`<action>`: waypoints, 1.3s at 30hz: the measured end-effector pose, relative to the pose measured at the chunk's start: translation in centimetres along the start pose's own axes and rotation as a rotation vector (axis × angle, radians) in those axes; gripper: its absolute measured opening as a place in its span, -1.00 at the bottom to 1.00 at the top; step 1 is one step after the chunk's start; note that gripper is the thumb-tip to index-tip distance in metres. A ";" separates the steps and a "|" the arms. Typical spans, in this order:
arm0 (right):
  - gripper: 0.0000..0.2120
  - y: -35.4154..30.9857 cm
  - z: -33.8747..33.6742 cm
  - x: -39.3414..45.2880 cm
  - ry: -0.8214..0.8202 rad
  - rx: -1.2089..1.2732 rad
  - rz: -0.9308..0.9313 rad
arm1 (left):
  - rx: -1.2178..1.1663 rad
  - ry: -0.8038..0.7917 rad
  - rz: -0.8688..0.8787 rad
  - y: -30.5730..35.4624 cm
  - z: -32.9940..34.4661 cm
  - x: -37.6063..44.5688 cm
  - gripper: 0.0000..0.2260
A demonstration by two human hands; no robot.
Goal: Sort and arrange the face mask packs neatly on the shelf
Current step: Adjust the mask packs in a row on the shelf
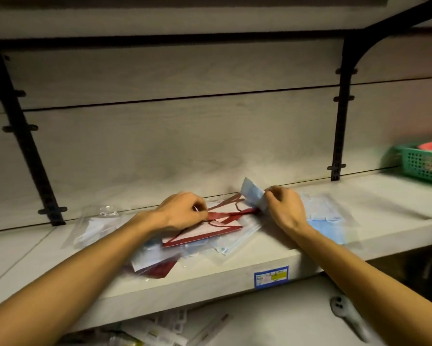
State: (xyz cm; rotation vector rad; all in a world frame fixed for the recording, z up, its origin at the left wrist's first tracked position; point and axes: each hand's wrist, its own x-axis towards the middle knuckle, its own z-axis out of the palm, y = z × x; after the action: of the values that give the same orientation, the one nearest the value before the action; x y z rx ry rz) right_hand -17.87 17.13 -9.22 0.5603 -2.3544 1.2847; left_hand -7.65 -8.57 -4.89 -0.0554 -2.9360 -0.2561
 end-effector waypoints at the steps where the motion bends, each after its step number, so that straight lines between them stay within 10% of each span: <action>1: -0.79 -0.1 0.1 0.1 0.028 0.060 0.013 | 0.029 0.044 0.006 -0.3 -0.1 -0.2 -0.85; 10: -0.75 -3.8 -1.4 -0.2 0.100 0.405 -0.065 | -0.047 0.480 -0.179 -1.0 -1.9 -3.9 -0.86; 31: -0.82 -33.0 8.5 -19.1 0.043 0.942 -0.014 | -0.482 0.526 -0.271 -13.7 -12.9 -38.4 -0.75; 39: -0.85 -46.1 18.2 -30.0 -0.171 0.998 -0.112 | -0.670 0.763 -0.613 -23.4 -18.3 -53.7 -0.84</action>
State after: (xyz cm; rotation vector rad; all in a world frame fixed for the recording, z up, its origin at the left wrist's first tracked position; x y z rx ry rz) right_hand 28.57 -16.72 -1.97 1.0854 -1.6032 2.3873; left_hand 47.24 -35.90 -1.64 0.6841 -1.9308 -1.0576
